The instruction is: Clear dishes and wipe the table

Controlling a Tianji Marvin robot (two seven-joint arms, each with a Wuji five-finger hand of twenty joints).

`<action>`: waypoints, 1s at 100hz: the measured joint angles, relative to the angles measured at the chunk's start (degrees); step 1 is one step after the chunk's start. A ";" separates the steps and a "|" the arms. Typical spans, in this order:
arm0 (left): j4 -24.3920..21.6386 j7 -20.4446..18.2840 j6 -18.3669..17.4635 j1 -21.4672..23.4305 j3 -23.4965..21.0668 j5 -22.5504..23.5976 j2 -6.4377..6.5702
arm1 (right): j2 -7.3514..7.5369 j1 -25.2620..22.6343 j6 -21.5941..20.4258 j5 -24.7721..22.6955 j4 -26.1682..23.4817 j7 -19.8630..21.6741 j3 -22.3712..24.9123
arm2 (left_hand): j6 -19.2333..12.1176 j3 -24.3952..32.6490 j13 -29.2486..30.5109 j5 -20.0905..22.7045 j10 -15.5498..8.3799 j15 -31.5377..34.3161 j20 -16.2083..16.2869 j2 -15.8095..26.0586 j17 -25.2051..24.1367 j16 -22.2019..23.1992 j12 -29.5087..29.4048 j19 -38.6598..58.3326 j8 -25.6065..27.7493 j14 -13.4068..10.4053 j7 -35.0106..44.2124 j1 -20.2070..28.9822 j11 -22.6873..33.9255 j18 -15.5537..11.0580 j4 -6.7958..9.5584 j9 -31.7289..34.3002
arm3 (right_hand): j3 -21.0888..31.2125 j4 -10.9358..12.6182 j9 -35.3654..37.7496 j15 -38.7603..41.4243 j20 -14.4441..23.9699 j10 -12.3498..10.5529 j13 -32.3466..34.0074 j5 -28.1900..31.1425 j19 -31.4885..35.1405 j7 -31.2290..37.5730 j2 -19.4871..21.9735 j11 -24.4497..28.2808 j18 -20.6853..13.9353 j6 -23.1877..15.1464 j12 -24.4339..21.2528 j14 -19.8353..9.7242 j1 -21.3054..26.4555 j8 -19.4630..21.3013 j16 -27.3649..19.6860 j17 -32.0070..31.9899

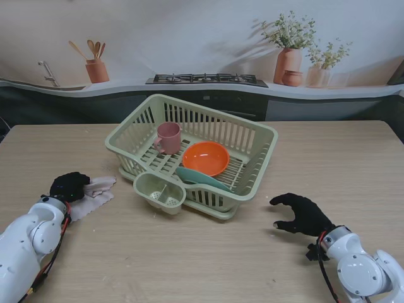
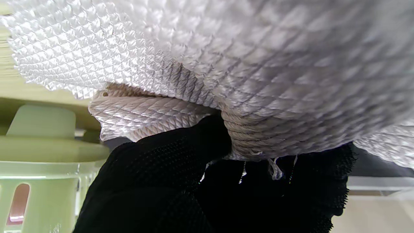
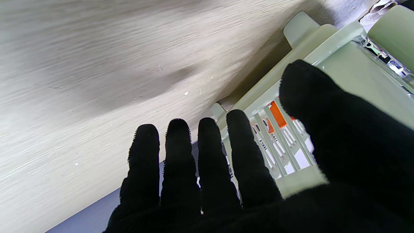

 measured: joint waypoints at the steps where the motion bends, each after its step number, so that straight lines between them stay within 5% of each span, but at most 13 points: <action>1: -0.04 -0.07 0.00 0.01 -0.02 0.00 -0.01 | 0.00 -0.01 0.01 0.00 0.00 0.00 0.00 | 0.00 0.00 0.00 0.00 -0.01 0.00 0.00 0.00 -0.01 0.00 0.00 0.00 0.00 0.00 0.00 0.00 0.00 0.00 0.00 0.11 | 0.00 0.00 0.00 0.00 0.00 0.00 0.00 0.00 0.00 0.00 0.00 0.00 0.00 0.00 0.00 0.00 0.00 0.00 0.00 0.00; 17: -3.56 -3.53 -0.31 2.30 -2.38 0.15 -0.25 | -0.01 -0.12 0.05 -0.12 -0.04 -0.08 0.07 | -1.04 -0.41 0.00 0.06 -0.03 -0.58 0.00 0.00 -0.27 -0.04 0.00 0.00 -1.24 0.00 -0.25 -0.01 0.00 0.00 -0.20 0.19 | 0.00 0.00 0.00 0.00 0.00 0.00 0.00 0.00 0.00 0.00 0.00 0.00 0.00 0.00 0.00 0.00 0.00 0.00 0.00 0.00; 64: -23.73 -7.01 -4.60 22.86 -15.64 6.34 -1.08 | -0.02 -0.20 -0.18 0.61 -0.07 0.11 0.11 | -1.28 -0.44 -0.04 0.08 -0.04 -0.66 1.24 0.00 -1.68 -0.06 0.00 0.01 -1.30 0.00 -0.26 -0.04 0.00 0.01 -0.25 0.19 | 0.00 0.00 0.00 0.00 0.00 0.00 0.00 0.00 0.00 0.00 0.01 0.00 0.00 0.00 0.00 0.00 0.00 0.00 0.00 0.00; 91: -25.23 -5.67 -3.20 27.04 -16.47 7.99 -0.85 | -0.02 -0.14 -1.22 1.15 -0.06 0.01 0.23 | -1.71 -0.53 -0.15 0.09 -0.07 -0.85 1.92 0.01 -2.84 -0.08 0.00 0.01 -1.30 0.01 -0.30 -0.04 0.00 0.01 -0.27 0.19 | 0.00 0.00 0.00 0.00 0.00 0.00 0.00 0.00 0.00 0.00 0.02 0.04 0.00 0.00 0.00 0.00 0.00 0.00 0.00 0.00; 100: -25.17 -5.91 -1.73 26.75 -15.40 7.40 -0.71 | -0.02 -0.11 -1.38 1.16 -0.06 0.08 0.30 | 0.71 0.72 -0.18 0.02 -0.08 -0.92 1.95 0.01 -3.19 -0.10 0.00 0.01 0.65 0.02 1.44 0.03 0.00 0.01 0.03 0.19 | 0.00 0.00 0.00 0.00 0.00 0.00 0.00 0.00 0.00 0.00 0.02 0.04 0.00 0.00 0.00 0.00 0.00 0.00 0.00 0.00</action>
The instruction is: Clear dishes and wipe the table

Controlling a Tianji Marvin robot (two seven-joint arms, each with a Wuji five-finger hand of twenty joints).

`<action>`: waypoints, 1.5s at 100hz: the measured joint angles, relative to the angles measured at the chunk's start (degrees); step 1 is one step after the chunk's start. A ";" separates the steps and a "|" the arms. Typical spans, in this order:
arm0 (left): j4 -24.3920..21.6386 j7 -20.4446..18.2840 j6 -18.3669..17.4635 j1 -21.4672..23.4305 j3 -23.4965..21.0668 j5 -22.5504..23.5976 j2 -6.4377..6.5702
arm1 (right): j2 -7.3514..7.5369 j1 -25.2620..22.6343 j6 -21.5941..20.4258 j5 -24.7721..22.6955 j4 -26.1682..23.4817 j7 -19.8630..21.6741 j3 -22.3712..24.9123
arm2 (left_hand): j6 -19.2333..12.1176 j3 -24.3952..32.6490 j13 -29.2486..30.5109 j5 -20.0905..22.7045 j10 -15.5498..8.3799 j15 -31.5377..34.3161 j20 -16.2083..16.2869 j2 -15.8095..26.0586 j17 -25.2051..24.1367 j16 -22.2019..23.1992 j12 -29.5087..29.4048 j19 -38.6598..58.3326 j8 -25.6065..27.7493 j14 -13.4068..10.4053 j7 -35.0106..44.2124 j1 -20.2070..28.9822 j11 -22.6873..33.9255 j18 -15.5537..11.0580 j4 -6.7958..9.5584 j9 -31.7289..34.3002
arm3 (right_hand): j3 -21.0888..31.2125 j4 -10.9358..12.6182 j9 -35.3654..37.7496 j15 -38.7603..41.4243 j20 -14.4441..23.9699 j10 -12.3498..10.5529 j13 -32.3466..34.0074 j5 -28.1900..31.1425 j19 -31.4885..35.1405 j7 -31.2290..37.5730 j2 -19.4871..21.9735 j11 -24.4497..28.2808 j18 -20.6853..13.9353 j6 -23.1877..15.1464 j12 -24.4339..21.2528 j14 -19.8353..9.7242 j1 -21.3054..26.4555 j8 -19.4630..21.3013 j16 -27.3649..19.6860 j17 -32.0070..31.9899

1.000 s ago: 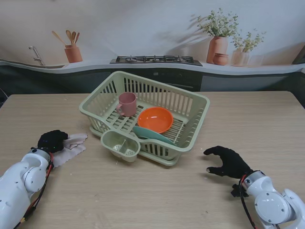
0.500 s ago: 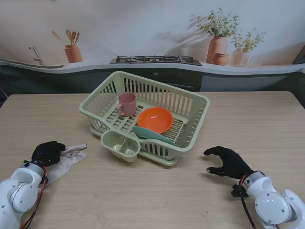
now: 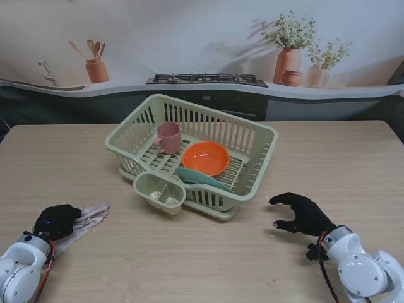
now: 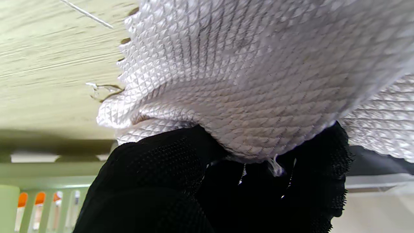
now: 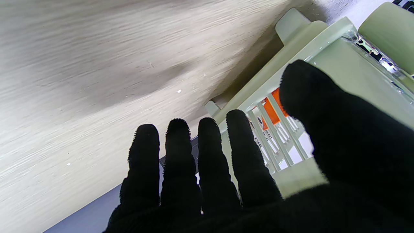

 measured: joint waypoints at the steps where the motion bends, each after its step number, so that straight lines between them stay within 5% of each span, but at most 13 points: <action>1: 0.00 -0.11 0.05 -0.07 0.11 -0.09 0.02 | 0.00 0.00 0.00 0.00 0.00 0.00 0.00 | 0.49 0.04 0.00 0.00 0.00 0.00 0.04 0.00 -0.01 0.00 0.00 0.00 0.23 0.00 0.17 0.32 0.00 0.01 0.03 0.00 | 0.00 0.00 0.00 0.00 0.00 0.00 0.00 0.00 0.00 0.00 0.00 0.00 0.00 0.00 0.00 0.00 0.00 0.00 0.00 0.00; 17: -0.80 -5.41 0.50 -1.75 1.65 -1.47 0.50 | 0.00 0.00 0.01 0.00 -0.03 0.05 0.03 | 5.06 2.35 -0.02 -0.01 -0.01 -0.33 0.43 -0.13 -0.15 -0.04 0.00 0.00 2.97 0.00 3.14 2.23 -0.37 0.02 0.41 -0.10 | 0.00 0.00 0.00 0.00 0.00 0.00 0.00 0.00 0.00 0.00 0.00 0.00 0.00 0.00 0.00 0.00 0.00 0.00 0.00 0.00; 80: -12.07 -22.94 1.65 -0.74 7.00 -6.49 1.23 | 0.02 -0.07 -0.24 -0.44 -0.10 0.03 0.32 | 4.82 2.26 -0.05 -0.02 1.05 -0.34 1.32 -0.12 -0.16 -0.05 1.12 0.00 2.92 0.05 2.17 2.19 0.49 0.04 0.49 -0.08 | 0.00 0.00 0.00 0.00 0.00 0.00 0.00 0.00 0.00 0.00 0.00 0.01 0.00 0.01 0.00 0.00 0.00 0.00 0.00 0.00; 120: -14.20 -26.17 -0.99 -0.75 9.22 -10.36 1.21 | 0.02 -0.16 -0.74 -0.50 -0.10 -0.02 0.56 | 1.89 1.32 -0.06 0.56 0.50 -0.34 1.35 -0.11 -0.17 -0.07 2.05 0.00 2.24 0.05 1.35 1.19 2.22 0.05 0.49 0.07 | 0.00 0.00 0.00 0.00 0.00 0.00 0.00 0.00 0.00 0.00 0.01 0.01 -0.01 0.01 0.00 0.00 0.00 0.00 0.00 0.00; 131: -13.87 -24.12 -4.29 0.33 7.59 -8.94 0.88 | 0.02 -0.18 -0.75 -0.50 -0.11 -0.02 0.56 | -1.68 -1.05 -0.07 0.67 -0.60 -0.34 1.35 0.08 -0.17 -0.08 1.87 0.00 0.83 0.05 0.11 1.10 -0.34 0.05 -0.09 0.07 | 0.00 0.00 0.00 0.00 0.00 0.00 0.00 0.00 0.00 0.00 0.01 0.01 -0.01 0.01 0.00 0.00 0.00 0.00 0.00 0.00; 150: -13.65 -21.19 -6.33 3.47 2.91 -6.36 0.38 | 0.02 -0.21 -0.67 -0.58 -0.17 0.01 0.56 | -2.80 -1.16 -0.07 0.78 -0.61 -0.36 1.35 0.08 -0.18 -0.33 1.81 0.00 0.48 0.05 0.09 0.51 -0.38 0.05 -0.17 0.07 | 0.00 0.00 0.00 0.00 0.00 0.00 0.00 0.00 0.00 0.11 0.01 0.01 -0.01 0.01 0.00 0.00 0.00 0.00 0.00 0.00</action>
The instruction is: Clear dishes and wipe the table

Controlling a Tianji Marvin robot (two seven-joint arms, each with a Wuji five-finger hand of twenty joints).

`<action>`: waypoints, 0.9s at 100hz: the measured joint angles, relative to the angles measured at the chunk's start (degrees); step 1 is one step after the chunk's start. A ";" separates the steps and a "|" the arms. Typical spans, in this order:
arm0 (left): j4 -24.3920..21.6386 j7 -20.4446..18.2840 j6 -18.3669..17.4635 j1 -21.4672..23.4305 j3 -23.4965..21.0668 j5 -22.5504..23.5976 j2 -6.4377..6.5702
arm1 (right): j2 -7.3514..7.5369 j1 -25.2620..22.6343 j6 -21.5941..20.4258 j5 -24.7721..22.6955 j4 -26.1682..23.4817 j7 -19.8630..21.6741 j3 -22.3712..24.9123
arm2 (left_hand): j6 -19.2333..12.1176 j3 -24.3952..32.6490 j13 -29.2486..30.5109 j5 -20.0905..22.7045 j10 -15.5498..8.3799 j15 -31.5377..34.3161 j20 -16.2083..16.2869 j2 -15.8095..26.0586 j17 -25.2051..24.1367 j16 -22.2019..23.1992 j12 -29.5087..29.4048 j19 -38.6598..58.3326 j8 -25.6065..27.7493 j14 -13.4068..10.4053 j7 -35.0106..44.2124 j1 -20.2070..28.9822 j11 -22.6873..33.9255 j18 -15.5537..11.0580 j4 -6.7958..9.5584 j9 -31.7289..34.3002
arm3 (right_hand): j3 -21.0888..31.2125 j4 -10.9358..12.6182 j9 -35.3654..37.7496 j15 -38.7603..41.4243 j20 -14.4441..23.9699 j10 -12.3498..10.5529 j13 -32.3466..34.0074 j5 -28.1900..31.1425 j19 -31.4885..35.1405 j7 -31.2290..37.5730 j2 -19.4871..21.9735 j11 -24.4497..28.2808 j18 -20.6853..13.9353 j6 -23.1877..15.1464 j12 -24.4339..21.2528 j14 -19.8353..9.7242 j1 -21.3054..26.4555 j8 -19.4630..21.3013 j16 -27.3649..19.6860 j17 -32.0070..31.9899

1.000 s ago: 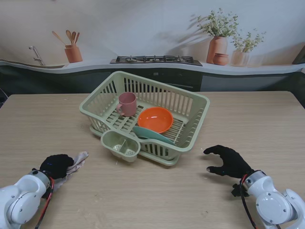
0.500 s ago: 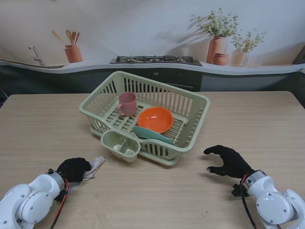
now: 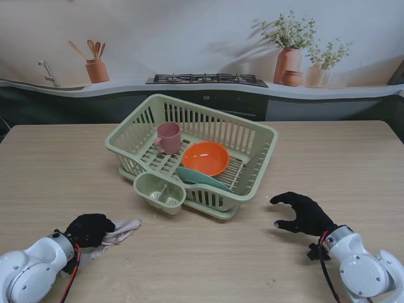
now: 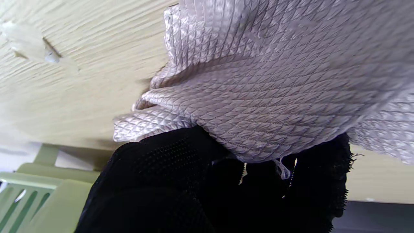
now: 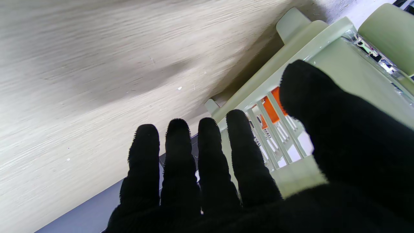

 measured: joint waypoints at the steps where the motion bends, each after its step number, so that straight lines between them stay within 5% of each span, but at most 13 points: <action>1: 0.02 0.10 -0.16 0.13 -0.21 0.09 0.00 | 0.00 0.00 0.00 -0.01 0.00 0.00 0.00 | -0.06 0.00 0.00 0.00 0.00 0.00 0.00 0.00 0.00 -0.13 0.00 0.00 -0.04 0.00 0.00 0.00 0.00 0.00 0.00 0.00 | 0.00 0.00 0.00 0.00 0.00 0.00 0.00 0.00 0.00 0.00 0.00 0.00 0.00 0.00 0.00 0.00 0.00 0.00 0.00 0.00; 37: 2.15 2.71 -5.76 1.28 -4.59 2.98 0.30 | 0.03 0.00 -0.05 0.05 -0.05 0.15 -0.05 | 0.11 -0.01 -0.01 0.00 -0.04 -0.07 0.00 0.00 -0.03 -0.32 -0.01 0.00 0.09 0.00 0.57 0.00 -0.01 0.00 0.00 0.00 | 0.00 0.00 0.00 0.00 0.00 0.00 0.00 0.00 0.00 0.25 0.00 0.00 0.00 0.00 0.00 0.00 0.00 0.00 0.00 0.00; 48: 2.09 -1.67 -5.23 -0.28 -3.25 1.33 1.00 | 0.02 -0.01 -0.07 0.05 -0.05 0.03 0.01 | 3.11 1.27 -0.01 0.48 1.06 -0.07 0.00 0.00 -0.20 -0.33 0.10 0.00 2.52 0.00 4.26 1.00 1.10 0.00 0.28 0.38 | 0.00 0.00 0.00 0.00 0.00 0.00 0.00 0.00 0.00 0.26 0.00 0.00 0.00 0.00 0.00 0.00 0.00 0.00 0.00 0.00; 73: 0.60 -11.21 -0.38 -5.25 4.03 -3.08 2.62 | -0.02 -0.20 -0.88 0.01 -0.05 -0.02 0.61 | 2.53 2.12 -0.01 2.14 3.86 -0.07 0.00 -0.62 -0.50 -0.34 2.74 -0.01 4.81 0.15 7.06 1.07 6.12 0.21 0.33 1.40 | 0.00 0.00 0.00 0.00 0.00 0.00 0.00 0.00 0.00 0.42 0.00 0.00 0.00 0.00 0.00 0.00 0.00 0.00 0.00 0.00; 90: -1.73 -21.55 3.44 -8.59 10.03 -10.71 3.79 | -0.02 -0.38 -1.26 0.07 -0.07 -0.09 0.84 | 0.42 2.12 0.41 2.57 4.18 -0.02 0.01 -0.71 -0.50 -0.35 4.31 -0.01 4.81 0.59 6.94 0.13 9.37 0.46 0.33 2.67 | 0.00 0.00 0.00 0.00 0.00 0.00 0.00 0.00 0.00 0.44 0.00 0.00 0.00 0.00 0.00 0.00 0.00 0.00 0.00 0.00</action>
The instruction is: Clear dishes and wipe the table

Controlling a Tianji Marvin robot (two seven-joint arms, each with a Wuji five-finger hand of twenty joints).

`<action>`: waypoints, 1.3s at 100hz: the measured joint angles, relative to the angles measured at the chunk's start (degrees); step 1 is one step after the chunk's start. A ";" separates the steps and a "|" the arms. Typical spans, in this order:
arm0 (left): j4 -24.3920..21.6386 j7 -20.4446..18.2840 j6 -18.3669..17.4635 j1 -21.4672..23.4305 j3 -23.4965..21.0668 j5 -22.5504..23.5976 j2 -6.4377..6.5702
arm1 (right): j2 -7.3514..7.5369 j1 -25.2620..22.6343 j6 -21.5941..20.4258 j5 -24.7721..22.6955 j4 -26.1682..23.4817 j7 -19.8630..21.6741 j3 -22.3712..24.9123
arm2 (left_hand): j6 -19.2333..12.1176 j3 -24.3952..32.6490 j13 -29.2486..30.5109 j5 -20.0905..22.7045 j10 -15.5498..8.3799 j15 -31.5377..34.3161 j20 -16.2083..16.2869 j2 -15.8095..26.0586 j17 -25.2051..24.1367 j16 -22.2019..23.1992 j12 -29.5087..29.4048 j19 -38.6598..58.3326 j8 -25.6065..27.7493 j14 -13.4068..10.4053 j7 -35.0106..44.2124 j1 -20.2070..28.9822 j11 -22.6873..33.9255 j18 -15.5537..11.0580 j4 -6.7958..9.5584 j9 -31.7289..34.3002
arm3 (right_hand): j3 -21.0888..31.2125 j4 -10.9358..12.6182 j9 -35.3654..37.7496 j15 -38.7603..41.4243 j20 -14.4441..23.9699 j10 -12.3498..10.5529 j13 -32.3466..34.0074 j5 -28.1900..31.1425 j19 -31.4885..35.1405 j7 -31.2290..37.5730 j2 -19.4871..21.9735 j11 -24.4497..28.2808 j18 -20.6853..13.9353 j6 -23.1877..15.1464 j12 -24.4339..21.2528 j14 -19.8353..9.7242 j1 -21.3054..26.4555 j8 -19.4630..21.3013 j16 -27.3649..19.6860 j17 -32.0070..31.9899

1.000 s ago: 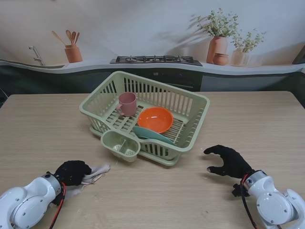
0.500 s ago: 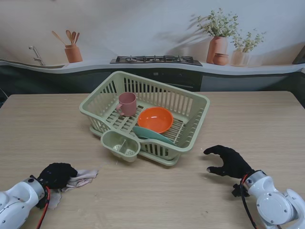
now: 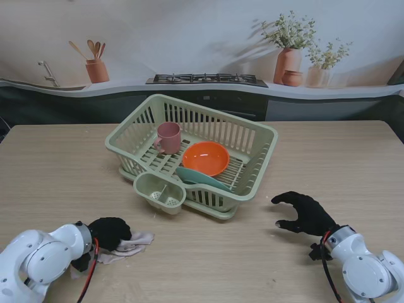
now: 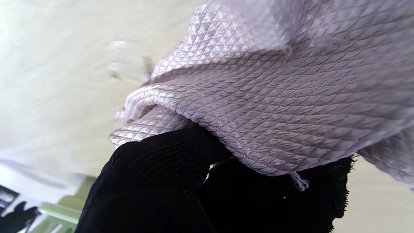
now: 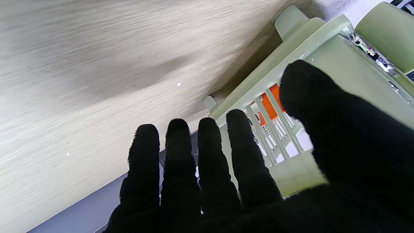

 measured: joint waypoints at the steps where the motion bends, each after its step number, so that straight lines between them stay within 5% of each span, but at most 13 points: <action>1: -0.14 -0.46 0.35 -0.20 0.44 -0.34 0.08 | 0.00 -0.01 -0.04 0.01 0.00 -0.01 0.01 | -0.04 0.00 0.03 0.00 0.00 0.00 0.00 0.00 0.00 0.00 0.02 0.00 0.00 0.01 0.00 0.00 0.16 0.01 0.00 0.04 | 0.00 0.00 0.00 0.00 0.00 0.00 0.00 0.00 0.00 0.00 0.00 0.00 0.00 0.00 0.00 0.00 0.00 0.00 0.00 0.00; 18: -1.32 -3.36 4.61 -3.00 6.38 -3.57 0.73 | 0.00 -0.11 -0.35 0.18 0.00 -0.09 0.15 | -0.62 -0.26 0.19 0.12 0.01 0.01 0.02 -0.03 0.00 0.00 0.55 0.00 -0.13 0.11 -0.34 -0.04 0.99 0.06 0.00 0.59 | 0.00 0.00 0.00 0.00 0.00 0.00 0.00 0.00 0.00 0.00 0.00 0.00 0.00 0.00 0.00 0.00 0.00 0.00 0.00 0.00; 48: -1.03 -3.48 4.27 -4.44 8.93 -5.57 0.37 | -0.01 -0.47 -0.45 0.24 -0.04 -0.18 0.36 | -1.99 -1.36 0.21 0.12 -0.52 0.01 0.03 -0.04 0.08 0.00 0.55 0.00 -1.23 0.12 -1.59 -0.09 1.08 0.06 -0.08 0.86 | 0.00 0.00 0.00 0.00 0.00 0.00 0.00 0.00 0.00 0.00 0.00 0.00 0.00 0.00 0.00 0.00 0.00 0.00 0.00 0.00; 69: -1.37 1.84 -3.26 0.67 1.62 2.23 -1.52 | -0.01 -0.47 -0.51 0.23 -0.05 -0.09 0.35 | -7.57 -2.15 -0.18 -1.14 -3.46 -0.05 0.03 0.32 0.10 -0.02 0.40 -0.01 -1.41 0.01 -1.19 -1.31 -1.95 -0.13 -0.46 0.62 | 0.00 0.00 0.00 0.00 0.00 0.00 0.00 0.00 0.00 0.00 0.01 0.00 0.00 0.00 0.00 0.00 0.00 0.00 0.00 0.00; 93: -1.21 10.13 -11.52 7.82 -8.62 9.96 -2.17 | 0.02 -0.45 -0.28 0.01 -0.10 -0.03 0.11 | -5.93 -2.17 -0.32 0.04 -3.81 -0.06 0.03 0.50 0.10 -0.03 -1.16 -0.02 -1.79 -0.07 -1.51 -1.33 -5.72 -0.14 -0.48 -0.11 | 0.00 0.00 0.00 0.00 0.00 0.00 0.00 0.00 0.00 0.01 0.01 0.00 0.00 0.00 0.00 0.00 0.00 0.00 0.00 0.00; 113: -0.50 13.15 -12.16 9.82 -11.45 10.94 -2.03 | 0.04 -0.41 0.04 -0.12 -0.20 0.04 -0.18 | -5.18 -2.22 -0.32 0.06 -3.82 -0.06 0.03 0.50 0.10 -0.11 -1.69 -0.03 -1.69 -0.14 -0.88 -1.33 -6.24 -0.15 -0.46 -0.14 | 0.00 0.00 0.00 0.00 0.00 0.00 0.00 0.00 0.00 0.01 0.02 0.00 0.00 0.00 0.00 0.00 0.00 0.00 0.00 0.00; 130: -0.62 9.56 -8.02 8.17 -8.22 7.48 -1.05 | 0.04 -0.39 0.15 -0.13 -0.24 0.14 -0.27 | -2.07 -0.93 -0.21 0.92 -0.18 -0.04 0.03 0.16 -0.02 -0.13 -0.31 -0.03 0.25 0.05 2.50 -0.32 -1.26 0.02 -0.18 0.62 | -0.02 0.00 0.00 0.00 0.00 0.00 0.00 0.00 0.00 0.01 1.28 0.00 -0.01 0.00 0.00 0.00 0.00 0.00 0.00 0.00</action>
